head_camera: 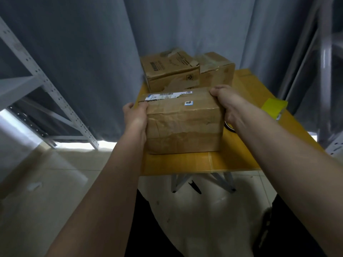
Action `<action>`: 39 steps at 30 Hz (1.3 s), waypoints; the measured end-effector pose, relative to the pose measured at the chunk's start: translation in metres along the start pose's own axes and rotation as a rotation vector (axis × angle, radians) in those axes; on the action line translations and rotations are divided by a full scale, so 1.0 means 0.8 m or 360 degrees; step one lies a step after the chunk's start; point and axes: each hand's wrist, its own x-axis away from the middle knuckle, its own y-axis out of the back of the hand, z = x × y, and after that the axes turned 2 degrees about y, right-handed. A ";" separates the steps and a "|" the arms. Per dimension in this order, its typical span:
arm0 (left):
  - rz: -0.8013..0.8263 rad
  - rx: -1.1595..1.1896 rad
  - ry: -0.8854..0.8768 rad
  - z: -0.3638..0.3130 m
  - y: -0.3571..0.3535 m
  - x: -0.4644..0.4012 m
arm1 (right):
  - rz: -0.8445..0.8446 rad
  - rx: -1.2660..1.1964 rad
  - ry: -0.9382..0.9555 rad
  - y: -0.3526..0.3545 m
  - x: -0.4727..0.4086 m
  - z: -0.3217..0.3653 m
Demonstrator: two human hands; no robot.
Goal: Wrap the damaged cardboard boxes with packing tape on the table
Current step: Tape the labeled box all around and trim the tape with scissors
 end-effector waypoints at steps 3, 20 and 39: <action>-0.0275 -0.0266 -0.0264 -0.003 -0.007 0.013 | 0.0060 0.0131 0.0011 0.014 0.003 -0.001; 0.1311 -0.1015 -0.0406 0.107 -0.192 0.152 | -0.0855 0.0630 0.0005 0.193 -0.028 -0.064; 0.1136 -0.1106 -0.0383 0.111 -0.248 0.136 | -0.0416 0.0404 0.0272 0.203 -0.024 -0.092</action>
